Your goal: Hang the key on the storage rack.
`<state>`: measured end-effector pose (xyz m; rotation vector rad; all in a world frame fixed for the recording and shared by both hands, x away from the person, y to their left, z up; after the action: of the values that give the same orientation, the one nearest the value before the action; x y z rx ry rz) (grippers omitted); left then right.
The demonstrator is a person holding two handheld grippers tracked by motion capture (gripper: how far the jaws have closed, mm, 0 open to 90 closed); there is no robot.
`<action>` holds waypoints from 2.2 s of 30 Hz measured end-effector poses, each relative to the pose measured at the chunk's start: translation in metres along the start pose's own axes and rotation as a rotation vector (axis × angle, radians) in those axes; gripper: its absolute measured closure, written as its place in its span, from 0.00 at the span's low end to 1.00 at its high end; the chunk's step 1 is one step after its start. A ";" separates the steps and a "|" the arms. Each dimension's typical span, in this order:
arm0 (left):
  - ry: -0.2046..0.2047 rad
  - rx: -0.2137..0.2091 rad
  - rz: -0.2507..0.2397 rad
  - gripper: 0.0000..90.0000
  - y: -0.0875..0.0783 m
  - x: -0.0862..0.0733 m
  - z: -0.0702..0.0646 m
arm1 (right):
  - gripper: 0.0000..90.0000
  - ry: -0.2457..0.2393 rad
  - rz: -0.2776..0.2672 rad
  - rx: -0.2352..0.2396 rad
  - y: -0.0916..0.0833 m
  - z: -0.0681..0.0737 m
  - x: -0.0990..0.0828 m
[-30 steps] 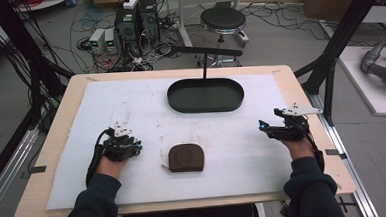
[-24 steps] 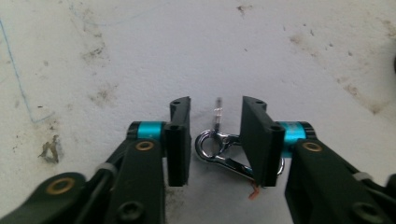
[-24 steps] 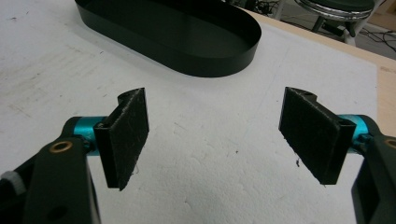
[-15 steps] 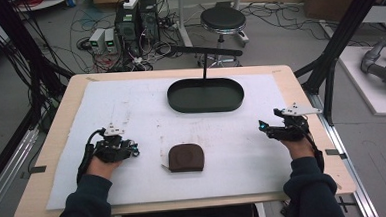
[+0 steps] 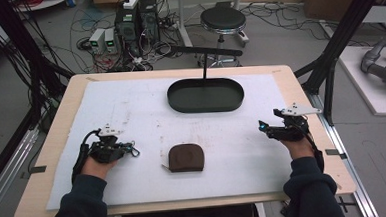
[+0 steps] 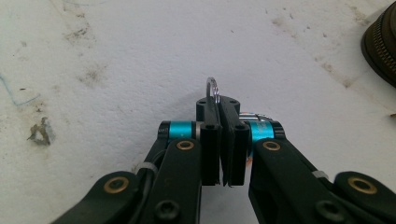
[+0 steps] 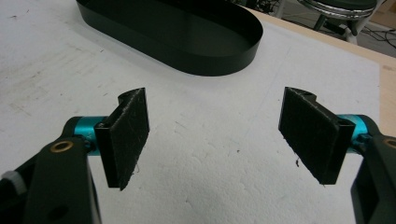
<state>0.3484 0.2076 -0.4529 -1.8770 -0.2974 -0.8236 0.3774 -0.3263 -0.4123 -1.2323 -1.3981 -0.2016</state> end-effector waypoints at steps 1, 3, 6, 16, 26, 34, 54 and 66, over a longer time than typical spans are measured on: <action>0.000 0.000 0.000 0.97 0.000 0.000 0.000 | 0.28 0.000 0.000 0.000 0.000 0.000 0.000; 0.006 0.004 0.001 0.97 0.000 0.001 0.000 | 0.28 0.001 0.001 0.002 0.000 0.001 0.000; 0.026 0.003 -0.007 0.98 0.000 0.003 -0.001 | 0.28 -0.003 0.001 0.001 0.000 0.001 0.000; 0.053 -0.076 -0.153 0.98 -0.010 0.019 -0.015 | 0.28 0.005 -0.002 0.003 0.000 0.001 0.000; 0.076 -0.153 -0.295 0.98 -0.007 0.067 -0.030 | 0.28 0.023 -0.021 0.008 0.000 -0.001 0.001; 0.168 -0.238 -0.407 0.98 0.005 0.130 -0.041 | 0.28 0.049 -0.048 0.019 0.000 -0.004 0.002; 0.296 -0.214 -0.354 0.98 0.066 0.257 -0.058 | 0.28 0.061 -0.070 0.038 0.000 -0.006 0.002; 0.252 -0.157 -0.348 0.98 0.080 0.270 -0.048 | 0.28 0.063 -0.076 0.042 -0.003 -0.006 0.000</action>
<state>0.5707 0.0869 -0.3199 -1.8652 -0.4178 -1.3410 0.3784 -0.3318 -0.4091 -1.1303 -1.3885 -0.2600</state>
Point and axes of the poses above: each handheld gripper's, and its own axes: y roughly forward along the jaws, x roughly out of its top, z roughly to its left, the point moved 3 cm from there along y, roughly forward along the jaws, and after that the axes turned 14 degrees about -y, right-handed, at the moved point
